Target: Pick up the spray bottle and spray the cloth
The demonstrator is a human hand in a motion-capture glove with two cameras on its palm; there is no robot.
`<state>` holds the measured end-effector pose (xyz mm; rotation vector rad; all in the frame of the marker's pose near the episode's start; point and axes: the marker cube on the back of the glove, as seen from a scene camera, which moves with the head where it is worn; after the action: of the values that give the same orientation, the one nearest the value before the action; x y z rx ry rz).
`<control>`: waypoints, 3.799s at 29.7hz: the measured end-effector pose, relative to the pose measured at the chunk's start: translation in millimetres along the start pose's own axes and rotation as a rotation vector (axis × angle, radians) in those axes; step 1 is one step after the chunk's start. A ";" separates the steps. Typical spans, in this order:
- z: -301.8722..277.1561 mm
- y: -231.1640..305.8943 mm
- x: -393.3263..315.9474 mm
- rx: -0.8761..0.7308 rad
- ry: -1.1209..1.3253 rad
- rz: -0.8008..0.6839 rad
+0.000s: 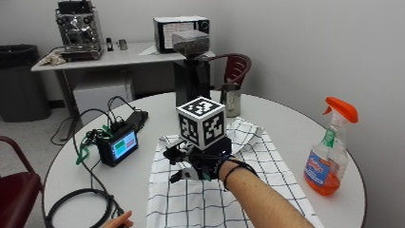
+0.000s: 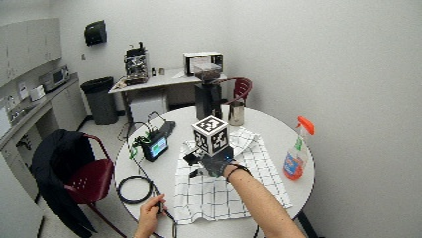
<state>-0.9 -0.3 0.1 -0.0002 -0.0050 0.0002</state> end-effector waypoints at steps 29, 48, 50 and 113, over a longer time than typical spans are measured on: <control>1.0 33.2 -11.1 0.013 0.008 -0.094; -24.0 208.4 92.9 0.340 -0.180 0.151; -30.9 217.1 113.5 0.408 -0.227 0.181; 2.6 110.7 150.3 0.006 -0.875 0.321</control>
<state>149.4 110.5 3.3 0.0055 -0.8798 0.3217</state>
